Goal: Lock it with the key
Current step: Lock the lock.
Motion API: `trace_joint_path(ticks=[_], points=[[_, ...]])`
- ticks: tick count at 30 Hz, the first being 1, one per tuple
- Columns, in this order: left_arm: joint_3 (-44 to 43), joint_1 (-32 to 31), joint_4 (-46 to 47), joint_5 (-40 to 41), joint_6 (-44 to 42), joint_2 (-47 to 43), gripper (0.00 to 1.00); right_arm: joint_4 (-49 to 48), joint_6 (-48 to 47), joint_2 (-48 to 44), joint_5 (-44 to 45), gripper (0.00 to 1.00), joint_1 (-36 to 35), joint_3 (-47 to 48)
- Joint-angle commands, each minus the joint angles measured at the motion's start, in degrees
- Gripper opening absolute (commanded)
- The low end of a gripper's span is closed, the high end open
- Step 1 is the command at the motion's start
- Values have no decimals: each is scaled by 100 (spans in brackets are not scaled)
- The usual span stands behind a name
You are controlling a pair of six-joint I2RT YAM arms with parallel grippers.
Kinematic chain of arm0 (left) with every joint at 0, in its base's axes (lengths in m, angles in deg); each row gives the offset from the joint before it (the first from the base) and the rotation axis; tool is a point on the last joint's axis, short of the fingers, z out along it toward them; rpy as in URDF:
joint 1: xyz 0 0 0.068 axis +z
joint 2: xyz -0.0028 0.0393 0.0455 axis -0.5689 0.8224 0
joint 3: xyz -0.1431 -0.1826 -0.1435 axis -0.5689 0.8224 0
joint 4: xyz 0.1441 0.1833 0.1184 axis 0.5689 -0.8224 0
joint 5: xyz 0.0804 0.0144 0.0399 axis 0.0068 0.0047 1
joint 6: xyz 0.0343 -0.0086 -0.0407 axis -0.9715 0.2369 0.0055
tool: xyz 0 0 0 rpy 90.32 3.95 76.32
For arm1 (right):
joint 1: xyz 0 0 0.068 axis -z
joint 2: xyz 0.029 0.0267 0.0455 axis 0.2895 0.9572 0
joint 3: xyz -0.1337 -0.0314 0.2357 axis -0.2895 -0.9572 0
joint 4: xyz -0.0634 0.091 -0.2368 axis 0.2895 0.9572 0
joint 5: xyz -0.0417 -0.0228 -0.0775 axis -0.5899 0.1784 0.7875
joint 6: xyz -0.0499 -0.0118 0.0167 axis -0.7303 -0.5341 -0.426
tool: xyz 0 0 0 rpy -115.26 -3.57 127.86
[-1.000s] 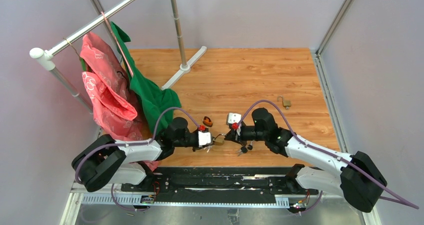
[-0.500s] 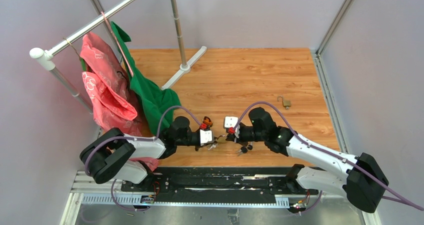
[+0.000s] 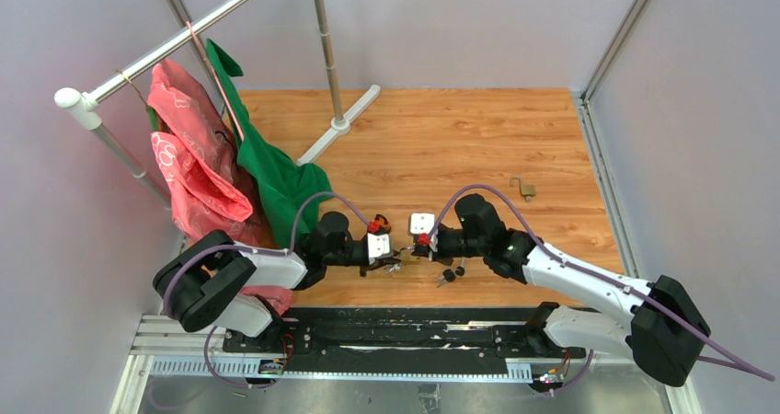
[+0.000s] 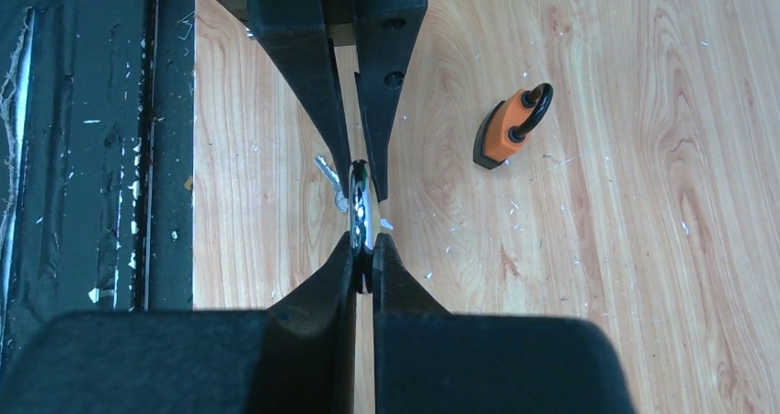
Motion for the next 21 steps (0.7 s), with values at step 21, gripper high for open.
trace_joint_path(ticks=[21], points=[[-187,644,-746,-798,-86,-70,0,-440,337,777,-617,0,237,-153]])
